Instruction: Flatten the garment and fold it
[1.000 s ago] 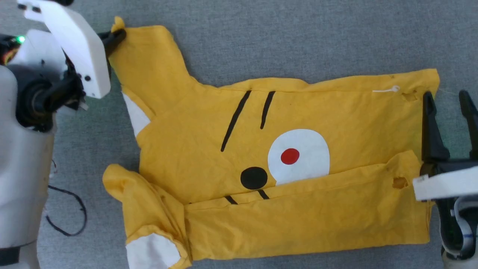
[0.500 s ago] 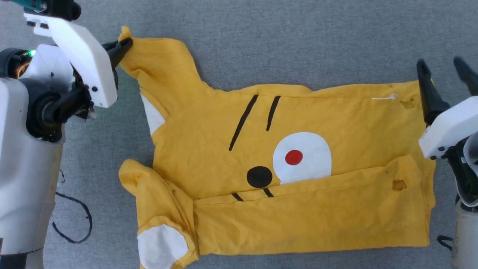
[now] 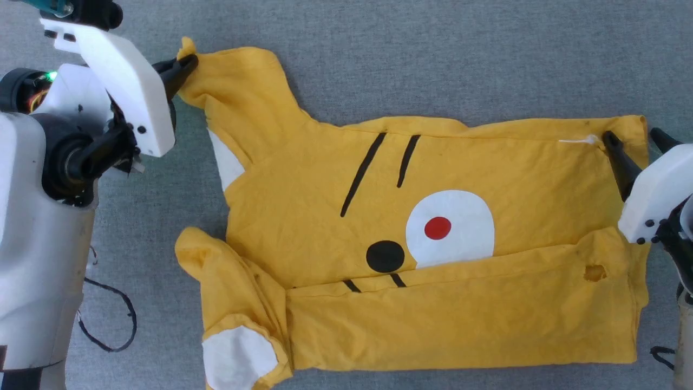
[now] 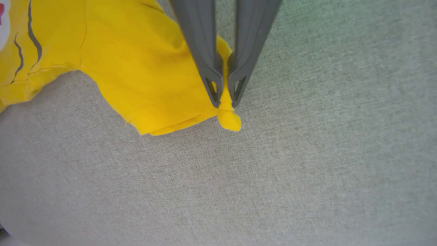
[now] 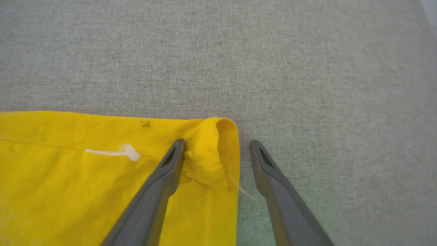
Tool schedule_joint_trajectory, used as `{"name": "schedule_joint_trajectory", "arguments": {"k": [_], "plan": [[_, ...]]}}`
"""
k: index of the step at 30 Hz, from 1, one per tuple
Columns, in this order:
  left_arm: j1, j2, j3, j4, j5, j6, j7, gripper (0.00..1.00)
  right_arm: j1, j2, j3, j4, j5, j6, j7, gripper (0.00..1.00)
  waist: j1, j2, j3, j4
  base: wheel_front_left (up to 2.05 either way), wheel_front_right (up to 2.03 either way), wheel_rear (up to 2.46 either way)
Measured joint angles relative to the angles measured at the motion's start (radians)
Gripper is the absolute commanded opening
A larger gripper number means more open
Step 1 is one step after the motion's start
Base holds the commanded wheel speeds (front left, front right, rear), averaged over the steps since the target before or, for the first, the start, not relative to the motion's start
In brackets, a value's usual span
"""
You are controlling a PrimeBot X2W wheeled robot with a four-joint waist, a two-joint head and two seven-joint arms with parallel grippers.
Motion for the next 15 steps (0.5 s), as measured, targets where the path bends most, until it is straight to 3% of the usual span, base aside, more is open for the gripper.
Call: {"name": "schedule_joint_trajectory", "arguments": {"k": [1,3,4,15], "plan": [[0.000,0.000,-0.001,-0.001,-0.002,0.000,0.000,0.00,-0.001,0.002,-0.005,0.005,0.007,0.000,0.002,0.75,0.0000,0.0000,0.002,0.002,0.00,0.00,0.00],[0.000,0.000,-0.001,-0.002,-0.007,0.000,0.000,0.00,-0.008,0.007,-0.012,0.008,0.011,0.000,0.009,0.13,0.0000,0.0000,0.007,0.005,0.00,0.00,0.00],[0.000,0.000,-0.001,-0.002,-0.007,0.000,0.000,0.00,-0.015,0.009,-0.015,0.009,0.011,0.000,0.010,0.00,0.0000,0.0000,0.009,0.007,0.00,0.00,0.00],[0.006,-0.021,0.063,-0.037,-0.043,-0.001,-0.158,0.00,-0.037,0.009,-0.016,0.017,-0.024,0.000,-0.080,0.00,0.0000,0.0000,-0.016,0.010,0.00,0.00,0.00]]}}
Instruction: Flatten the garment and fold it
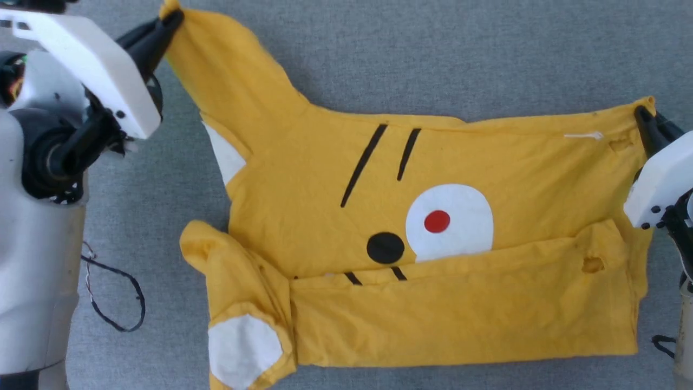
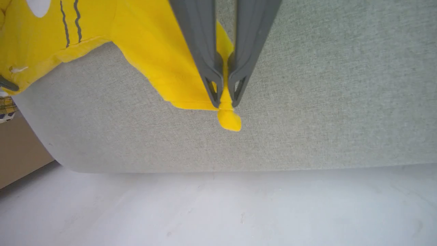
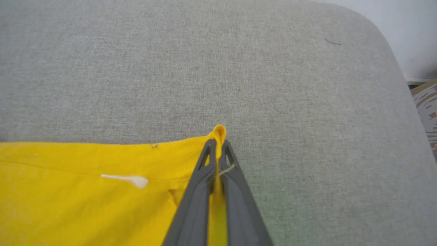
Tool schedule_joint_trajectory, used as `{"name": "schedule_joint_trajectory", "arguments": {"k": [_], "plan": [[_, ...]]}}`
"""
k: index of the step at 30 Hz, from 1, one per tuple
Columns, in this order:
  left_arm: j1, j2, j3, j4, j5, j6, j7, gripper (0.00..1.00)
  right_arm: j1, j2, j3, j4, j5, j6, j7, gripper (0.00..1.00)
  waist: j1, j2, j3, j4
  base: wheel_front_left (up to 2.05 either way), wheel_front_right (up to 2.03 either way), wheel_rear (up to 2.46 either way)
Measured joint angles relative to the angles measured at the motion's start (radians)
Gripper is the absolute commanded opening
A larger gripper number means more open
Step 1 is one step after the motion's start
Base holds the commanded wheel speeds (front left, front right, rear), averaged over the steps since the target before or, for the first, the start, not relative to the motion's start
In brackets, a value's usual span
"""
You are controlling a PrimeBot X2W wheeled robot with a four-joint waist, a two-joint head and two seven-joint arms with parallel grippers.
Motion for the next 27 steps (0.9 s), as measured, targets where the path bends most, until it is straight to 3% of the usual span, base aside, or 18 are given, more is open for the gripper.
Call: {"name": "schedule_joint_trajectory", "arguments": {"k": [13,27], "plan": [[0.344,-0.003,0.100,-0.258,-0.088,-0.015,-0.159,0.00,0.154,0.016,-0.013,-0.073,0.064,0.000,-0.112,0.00,-0.0001,0.0000,-0.132,0.021,0.00,0.00,0.00],[0.842,-0.054,0.191,-0.510,-0.210,0.037,-0.192,0.00,0.481,0.073,-0.098,-0.130,0.170,0.000,-0.186,0.00,-0.0005,0.0000,-0.297,0.056,0.00,0.00,0.00]]}}
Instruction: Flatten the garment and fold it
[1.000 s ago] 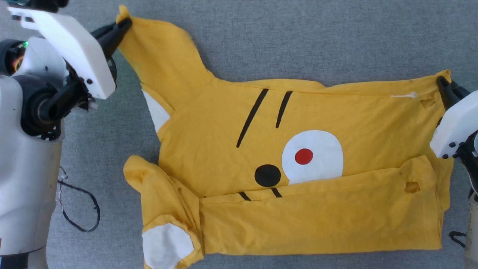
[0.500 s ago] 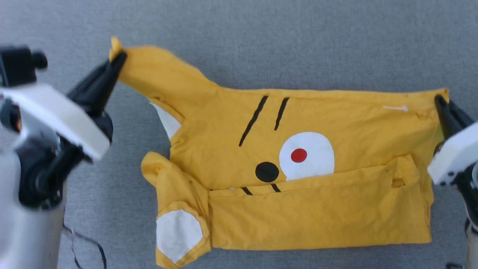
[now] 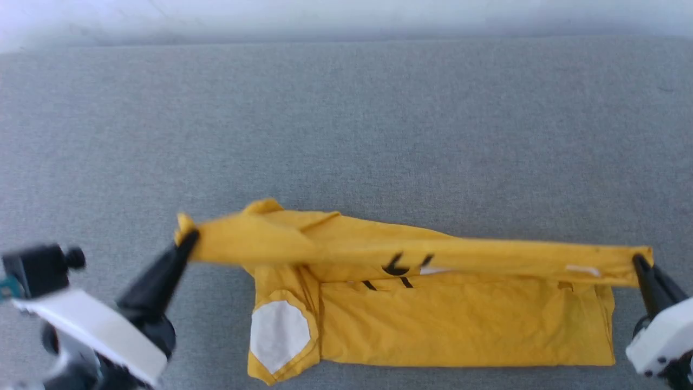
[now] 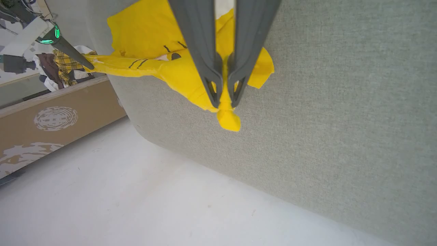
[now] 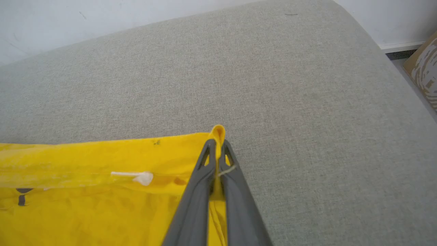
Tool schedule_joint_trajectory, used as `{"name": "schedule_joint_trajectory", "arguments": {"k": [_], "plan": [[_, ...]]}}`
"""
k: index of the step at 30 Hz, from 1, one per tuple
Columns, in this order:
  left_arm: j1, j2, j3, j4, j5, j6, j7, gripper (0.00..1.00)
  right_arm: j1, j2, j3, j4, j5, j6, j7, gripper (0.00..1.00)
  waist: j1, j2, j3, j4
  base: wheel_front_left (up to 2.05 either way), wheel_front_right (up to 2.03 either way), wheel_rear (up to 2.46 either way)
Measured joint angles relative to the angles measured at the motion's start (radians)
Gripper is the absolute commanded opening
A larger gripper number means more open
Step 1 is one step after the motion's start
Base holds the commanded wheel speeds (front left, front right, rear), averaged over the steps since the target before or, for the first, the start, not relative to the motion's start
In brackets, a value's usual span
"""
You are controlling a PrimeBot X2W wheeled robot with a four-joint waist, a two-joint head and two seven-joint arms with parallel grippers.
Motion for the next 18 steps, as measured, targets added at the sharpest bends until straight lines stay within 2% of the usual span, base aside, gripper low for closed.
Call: {"name": "schedule_joint_trajectory", "arguments": {"k": [7,14,15,16,17,18], "plan": [[0.150,-0.032,-0.035,0.025,-0.048,0.008,0.034,0.00,0.057,0.005,0.006,0.048,0.008,0.000,-0.008,0.00,0.0003,0.0000,-0.023,0.016,0.00,0.00,0.00],[0.172,-0.060,-0.058,0.124,-0.043,0.018,0.021,0.00,0.057,0.006,0.019,0.103,-0.015,0.000,-0.011,0.00,0.0003,0.0001,-0.035,0.019,0.00,0.00,0.00],[0.169,-0.068,-0.061,0.142,-0.040,0.019,0.013,0.36,0.057,0.006,0.023,0.112,-0.017,0.000,-0.011,0.03,0.0004,0.0000,-0.038,0.020,0.00,0.00,0.00],[0.163,-0.074,-0.065,0.160,-0.034,0.019,0.006,0.84,0.057,0.006,0.027,0.122,-0.017,0.000,-0.011,0.16,0.0004,0.0000,-0.040,0.020,0.00,0.00,0.00],[0.153,-0.078,-0.070,0.175,-0.029,0.018,0.001,1.00,0.056,0.006,0.032,0.131,-0.017,0.000,-0.010,0.38,0.0004,0.0000,-0.043,0.020,0.00,0.00,0.00],[0.143,-0.085,-0.072,0.187,-0.025,0.019,-0.007,1.00,0.056,0.006,0.037,0.137,-0.016,0.000,-0.010,0.78,0.0004,0.0000,-0.046,0.021,0.00,0.00,0.00]]}}
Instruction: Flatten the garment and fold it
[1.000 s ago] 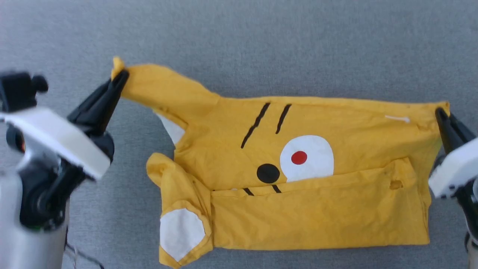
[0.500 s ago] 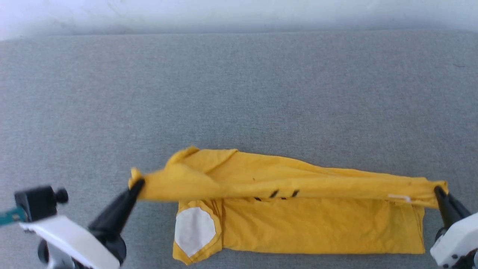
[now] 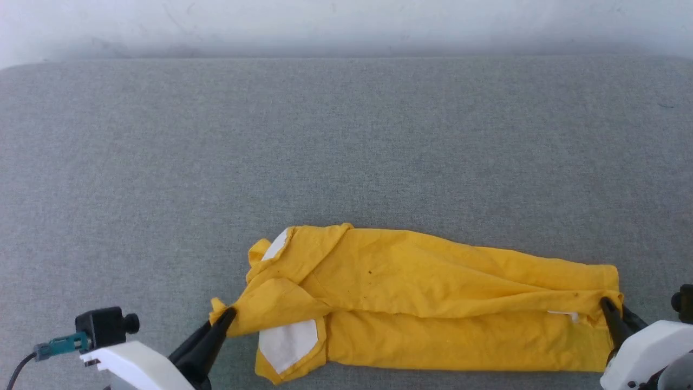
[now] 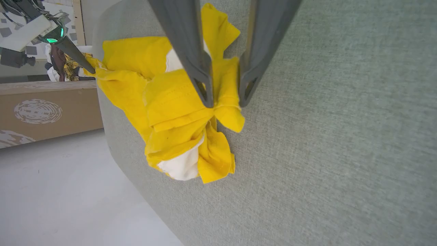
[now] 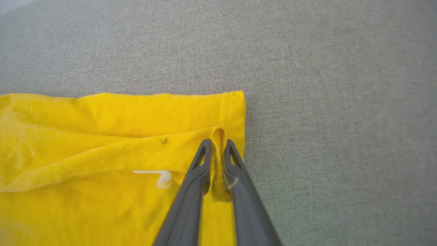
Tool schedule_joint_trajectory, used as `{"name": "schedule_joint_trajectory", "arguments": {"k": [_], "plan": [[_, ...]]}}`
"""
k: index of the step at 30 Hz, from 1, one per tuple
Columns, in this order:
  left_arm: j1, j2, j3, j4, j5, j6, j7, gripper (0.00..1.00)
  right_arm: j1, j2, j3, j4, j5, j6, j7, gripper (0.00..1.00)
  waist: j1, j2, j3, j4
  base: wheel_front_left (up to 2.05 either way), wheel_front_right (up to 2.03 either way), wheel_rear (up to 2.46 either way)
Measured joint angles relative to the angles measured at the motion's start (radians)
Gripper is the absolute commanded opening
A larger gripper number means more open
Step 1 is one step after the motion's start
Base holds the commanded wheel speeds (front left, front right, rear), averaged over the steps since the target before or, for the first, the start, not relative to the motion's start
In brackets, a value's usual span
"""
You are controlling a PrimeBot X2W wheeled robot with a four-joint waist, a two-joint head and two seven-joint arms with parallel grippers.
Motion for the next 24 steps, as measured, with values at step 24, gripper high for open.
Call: {"name": "schedule_joint_trajectory", "arguments": {"k": [24], "plan": [[-0.060,-0.061,0.113,-0.041,0.435,0.031,-0.572,1.00,0.000,0.001,-0.048,0.056,0.059,0.000,-0.006,1.00,0.0000,0.0000,0.004,-0.002,0.00,0.00,0.00]]}}
